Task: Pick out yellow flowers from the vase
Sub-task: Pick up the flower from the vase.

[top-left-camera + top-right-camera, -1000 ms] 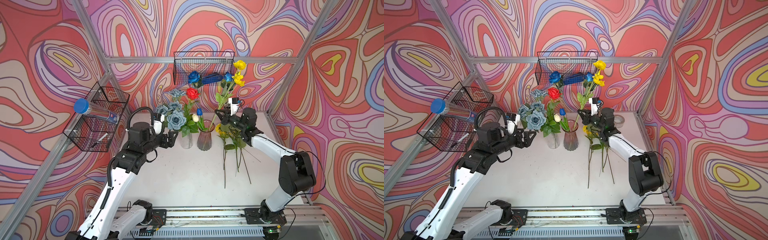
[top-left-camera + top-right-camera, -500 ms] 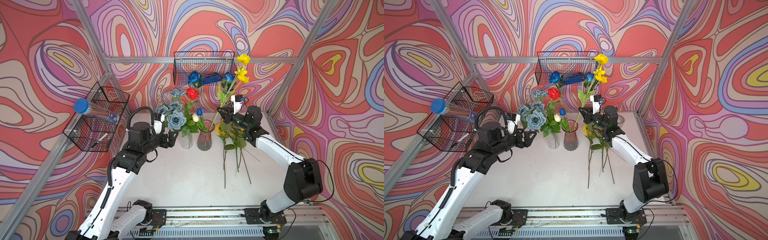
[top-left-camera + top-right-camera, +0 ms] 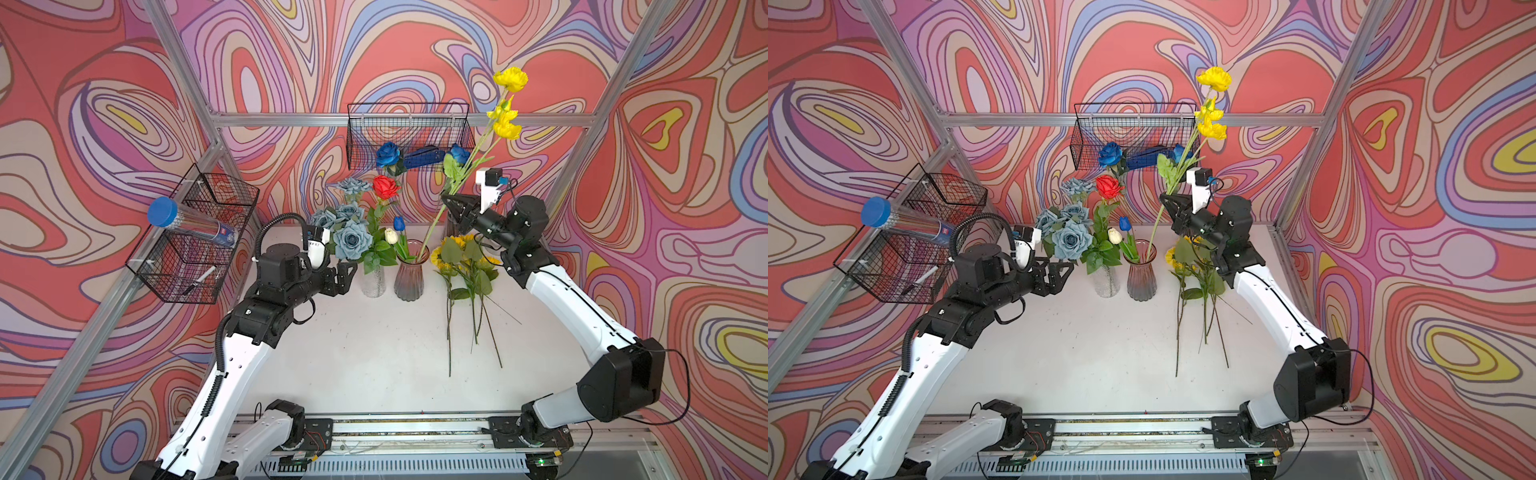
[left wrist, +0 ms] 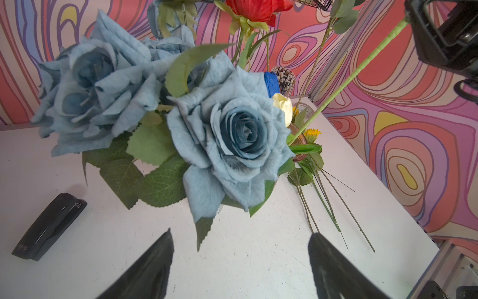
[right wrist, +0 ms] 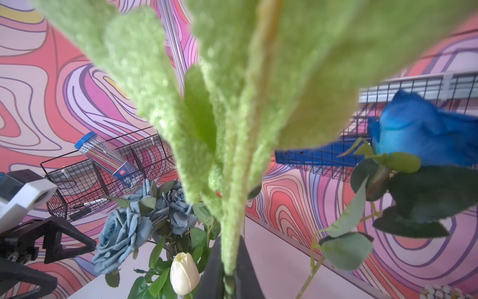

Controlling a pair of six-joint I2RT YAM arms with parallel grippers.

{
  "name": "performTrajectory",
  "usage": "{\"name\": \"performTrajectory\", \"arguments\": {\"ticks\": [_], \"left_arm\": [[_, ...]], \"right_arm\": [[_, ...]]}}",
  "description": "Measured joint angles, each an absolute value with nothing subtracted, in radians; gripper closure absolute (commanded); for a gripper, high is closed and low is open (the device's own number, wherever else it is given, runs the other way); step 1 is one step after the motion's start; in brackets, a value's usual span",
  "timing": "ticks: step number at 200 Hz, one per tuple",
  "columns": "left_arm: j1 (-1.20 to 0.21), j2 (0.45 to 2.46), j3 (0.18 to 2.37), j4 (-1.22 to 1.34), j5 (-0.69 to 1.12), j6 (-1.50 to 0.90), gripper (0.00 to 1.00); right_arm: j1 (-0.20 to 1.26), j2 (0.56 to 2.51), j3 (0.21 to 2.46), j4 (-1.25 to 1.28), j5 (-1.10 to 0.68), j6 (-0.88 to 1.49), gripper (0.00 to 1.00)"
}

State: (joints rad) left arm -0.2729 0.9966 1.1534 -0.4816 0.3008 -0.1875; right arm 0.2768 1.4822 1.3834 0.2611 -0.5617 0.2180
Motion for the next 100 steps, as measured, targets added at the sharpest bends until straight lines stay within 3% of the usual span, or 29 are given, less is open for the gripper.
{"name": "performTrajectory", "arguments": {"ticks": [100], "left_arm": [[-0.272, 0.996, 1.154, -0.474, 0.367, -0.188, 0.16]], "right_arm": [[0.277, 1.328, 1.405, 0.262, -0.577, 0.115, 1.0]]}}
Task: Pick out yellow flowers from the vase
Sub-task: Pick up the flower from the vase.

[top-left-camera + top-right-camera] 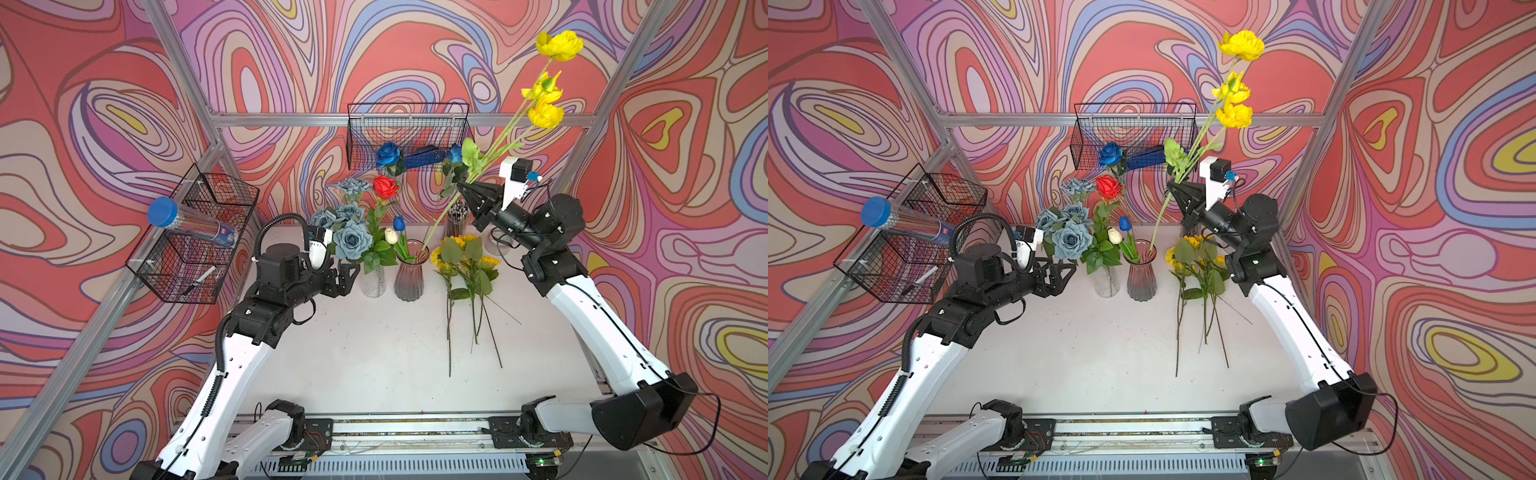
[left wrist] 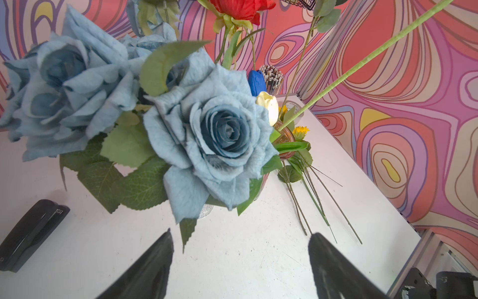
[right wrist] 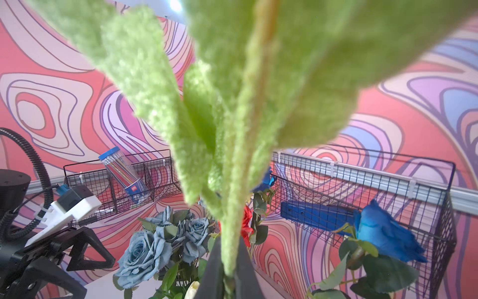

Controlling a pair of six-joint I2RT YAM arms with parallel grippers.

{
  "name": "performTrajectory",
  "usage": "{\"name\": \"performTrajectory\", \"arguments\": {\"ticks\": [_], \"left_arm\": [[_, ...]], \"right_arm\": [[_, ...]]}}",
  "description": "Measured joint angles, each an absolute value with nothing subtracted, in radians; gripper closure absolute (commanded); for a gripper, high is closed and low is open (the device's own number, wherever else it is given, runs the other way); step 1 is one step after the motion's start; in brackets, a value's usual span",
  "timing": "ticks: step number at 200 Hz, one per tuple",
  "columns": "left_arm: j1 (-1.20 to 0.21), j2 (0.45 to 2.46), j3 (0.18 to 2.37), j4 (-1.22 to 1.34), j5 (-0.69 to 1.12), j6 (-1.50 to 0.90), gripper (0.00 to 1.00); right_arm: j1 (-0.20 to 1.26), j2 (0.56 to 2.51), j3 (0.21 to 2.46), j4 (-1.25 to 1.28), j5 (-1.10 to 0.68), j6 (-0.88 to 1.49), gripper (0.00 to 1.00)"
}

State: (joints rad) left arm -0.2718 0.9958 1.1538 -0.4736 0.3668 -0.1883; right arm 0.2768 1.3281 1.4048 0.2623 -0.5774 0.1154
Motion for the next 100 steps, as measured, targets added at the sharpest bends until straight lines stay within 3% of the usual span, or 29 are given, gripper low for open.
{"name": "performTrajectory", "arguments": {"ticks": [100], "left_arm": [[-0.269, 0.958, 1.15, -0.398, 0.498, -0.215, 0.16]], "right_arm": [[0.277, 1.171, 1.343, 0.251, -0.55, 0.07, 1.0]]}}
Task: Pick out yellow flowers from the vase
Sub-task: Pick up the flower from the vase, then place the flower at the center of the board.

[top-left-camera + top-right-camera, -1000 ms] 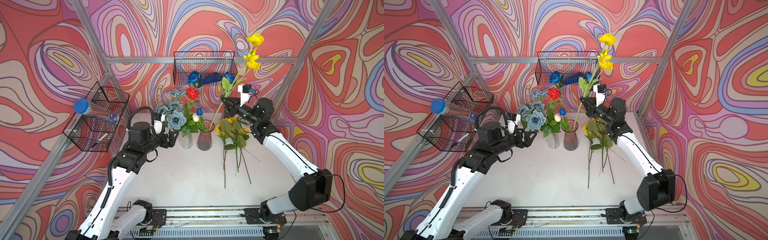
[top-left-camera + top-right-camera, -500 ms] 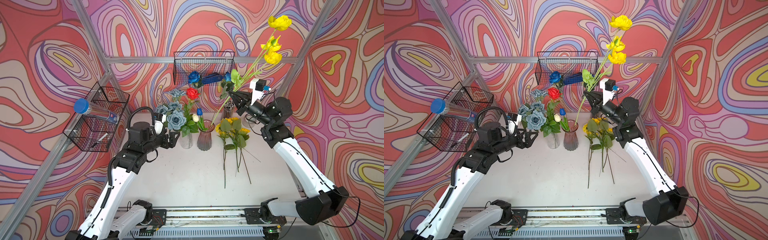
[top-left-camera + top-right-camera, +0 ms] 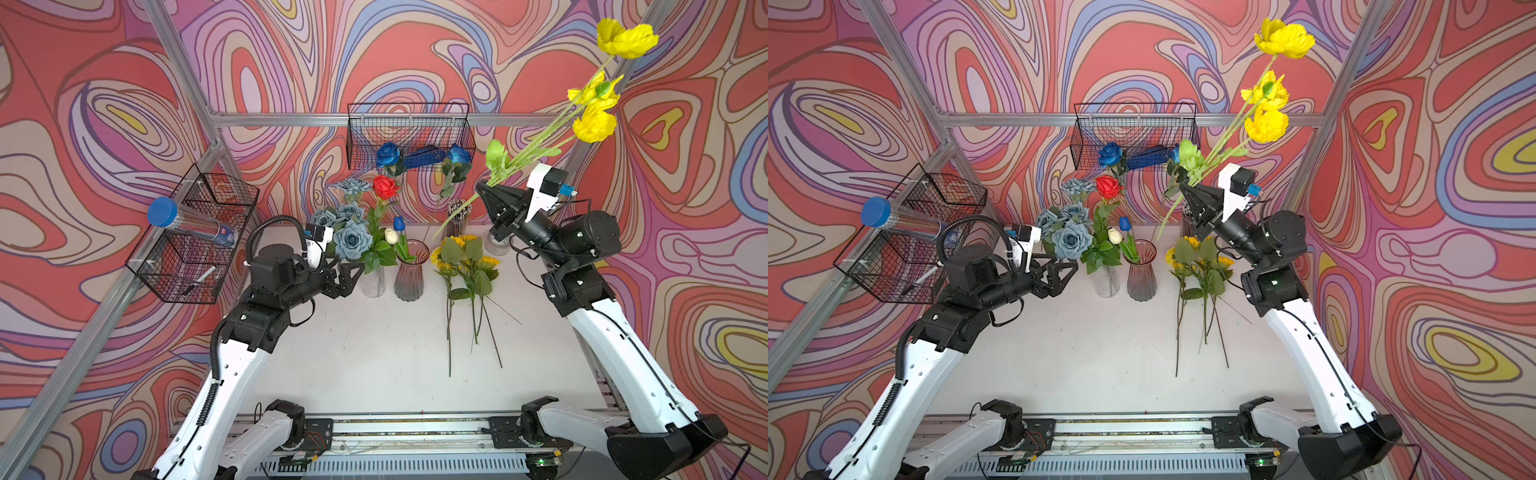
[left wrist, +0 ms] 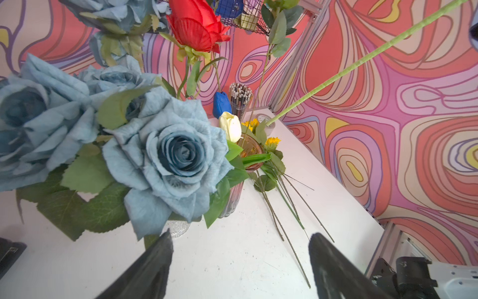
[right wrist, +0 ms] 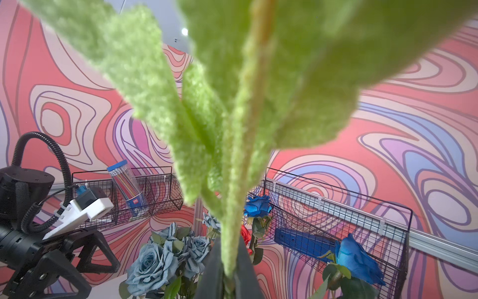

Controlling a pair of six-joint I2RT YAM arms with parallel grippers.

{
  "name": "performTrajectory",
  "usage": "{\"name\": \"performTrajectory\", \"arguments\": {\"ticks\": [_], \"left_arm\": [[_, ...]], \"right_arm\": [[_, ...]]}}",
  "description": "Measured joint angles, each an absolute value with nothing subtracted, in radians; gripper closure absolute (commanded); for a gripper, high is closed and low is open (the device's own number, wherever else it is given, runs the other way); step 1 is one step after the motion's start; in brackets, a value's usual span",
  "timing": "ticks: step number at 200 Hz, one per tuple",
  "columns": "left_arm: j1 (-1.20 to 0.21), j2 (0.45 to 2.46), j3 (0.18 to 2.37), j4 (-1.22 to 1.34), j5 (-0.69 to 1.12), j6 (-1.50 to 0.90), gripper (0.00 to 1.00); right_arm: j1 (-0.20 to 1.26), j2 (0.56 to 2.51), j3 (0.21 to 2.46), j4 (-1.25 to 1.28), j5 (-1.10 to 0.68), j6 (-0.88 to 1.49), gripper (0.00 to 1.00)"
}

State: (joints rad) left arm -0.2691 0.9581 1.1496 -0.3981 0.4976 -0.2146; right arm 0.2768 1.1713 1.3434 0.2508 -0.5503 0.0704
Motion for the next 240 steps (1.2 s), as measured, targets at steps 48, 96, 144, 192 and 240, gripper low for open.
{"name": "performTrajectory", "arguments": {"ticks": [48, 96, 144, 192, 240], "left_arm": [[-0.269, 0.937, 1.129, -0.3, 0.581, -0.25, 0.15], [-0.313, 0.942, 1.129, -0.254, 0.588, -0.265, 0.14], [-0.394, 0.965, 1.129, -0.253, 0.556, -0.251, 0.14], [-0.448, 1.005, 1.13, -0.237, 0.541, -0.244, 0.13], [-0.479, 1.037, 1.132, -0.223, 0.53, -0.24, 0.12]], "right_arm": [[0.277, 1.113, 1.282, 0.122, -0.508, 0.064, 1.0], [0.277, 1.053, 1.273, -0.049, -0.463, 0.042, 1.0], [0.278, 0.988, 1.249, -0.214, -0.366, 0.0, 1.0], [0.278, 0.984, 1.248, -0.356, -0.302, -0.011, 1.0], [0.278, 1.049, 1.281, -0.491, -0.287, -0.007, 1.0]]}}
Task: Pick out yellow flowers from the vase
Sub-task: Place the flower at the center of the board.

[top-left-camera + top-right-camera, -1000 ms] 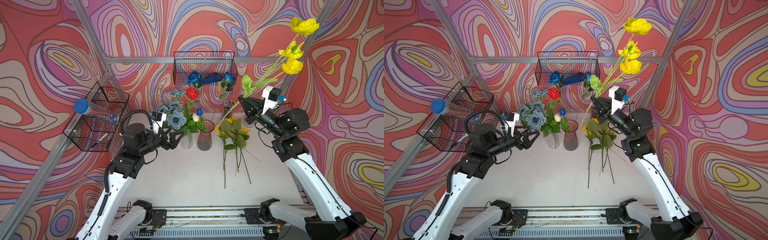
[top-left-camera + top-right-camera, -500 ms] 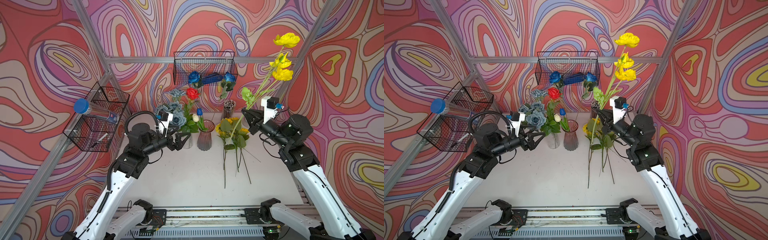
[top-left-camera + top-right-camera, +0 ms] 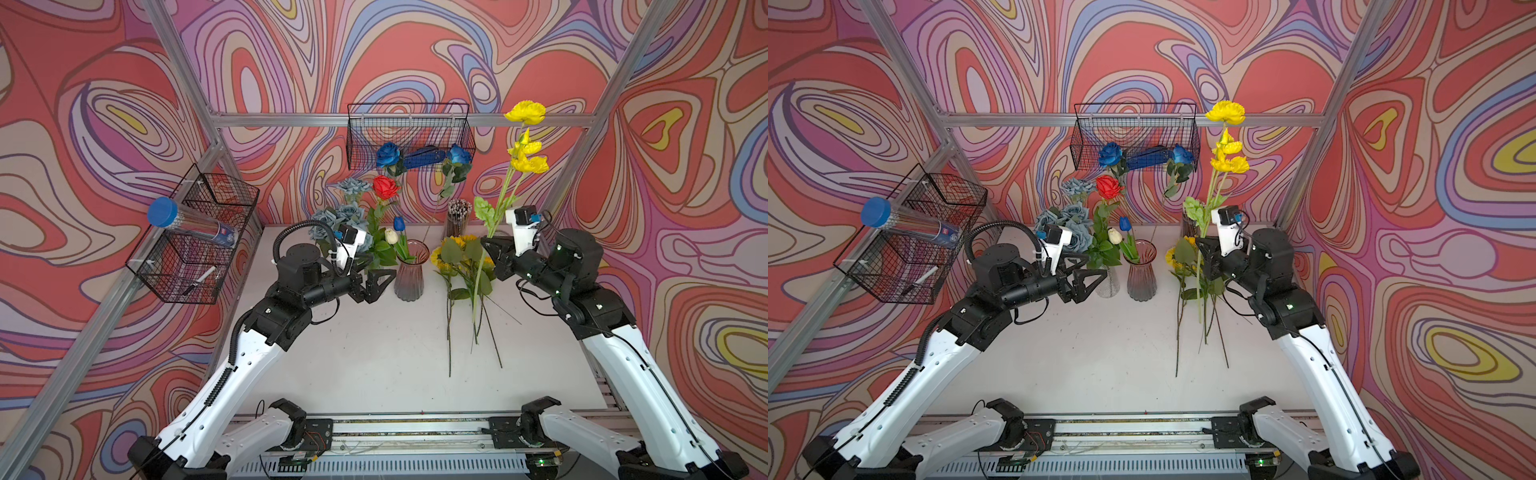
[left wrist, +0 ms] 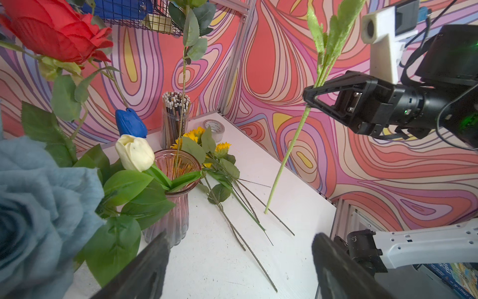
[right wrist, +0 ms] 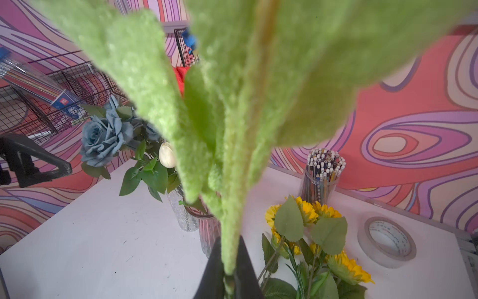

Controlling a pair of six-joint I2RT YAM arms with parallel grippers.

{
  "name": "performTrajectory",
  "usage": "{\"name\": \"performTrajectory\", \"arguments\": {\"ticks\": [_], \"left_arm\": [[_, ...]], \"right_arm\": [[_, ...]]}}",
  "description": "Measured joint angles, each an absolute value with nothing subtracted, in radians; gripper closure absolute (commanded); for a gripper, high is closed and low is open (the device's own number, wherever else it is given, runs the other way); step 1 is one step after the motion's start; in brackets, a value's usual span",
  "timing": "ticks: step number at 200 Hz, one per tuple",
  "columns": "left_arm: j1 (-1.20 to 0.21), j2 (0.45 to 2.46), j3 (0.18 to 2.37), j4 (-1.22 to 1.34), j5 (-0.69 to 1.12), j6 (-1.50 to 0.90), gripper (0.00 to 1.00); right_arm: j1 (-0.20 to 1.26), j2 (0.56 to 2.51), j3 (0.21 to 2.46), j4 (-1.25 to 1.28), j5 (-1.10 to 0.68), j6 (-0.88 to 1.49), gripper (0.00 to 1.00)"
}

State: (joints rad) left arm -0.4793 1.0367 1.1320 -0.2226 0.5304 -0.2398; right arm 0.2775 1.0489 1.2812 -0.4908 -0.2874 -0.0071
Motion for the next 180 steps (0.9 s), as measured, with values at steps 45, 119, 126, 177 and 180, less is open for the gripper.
{"name": "performTrajectory", "arguments": {"ticks": [45, 119, 126, 177, 180], "left_arm": [[-0.529, 1.065, 1.132, -0.211, 0.506, -0.237, 0.11], [-0.678, 1.126, 1.132, -0.217, 0.389, -0.184, 0.1], [-0.693, 1.137, 1.132, -0.217, 0.381, -0.183, 0.1], [-0.746, 1.155, 1.05, -0.19, 0.361, -0.192, 0.1], [-0.746, 1.155, 1.041, -0.189, 0.361, -0.195, 0.1]], "right_arm": [[0.202, 1.198, 1.417, -0.629, -0.412, 0.065, 1.0], [0.047, 1.462, 1.439, -0.785, -0.615, 0.16, 1.0], [0.047, 1.476, 1.436, -0.791, -0.62, 0.163, 1.0], [0.047, 1.584, 1.396, -0.8, -0.63, 0.167, 1.0], [0.047, 1.59, 1.394, -0.799, -0.63, 0.167, 1.0]]}}
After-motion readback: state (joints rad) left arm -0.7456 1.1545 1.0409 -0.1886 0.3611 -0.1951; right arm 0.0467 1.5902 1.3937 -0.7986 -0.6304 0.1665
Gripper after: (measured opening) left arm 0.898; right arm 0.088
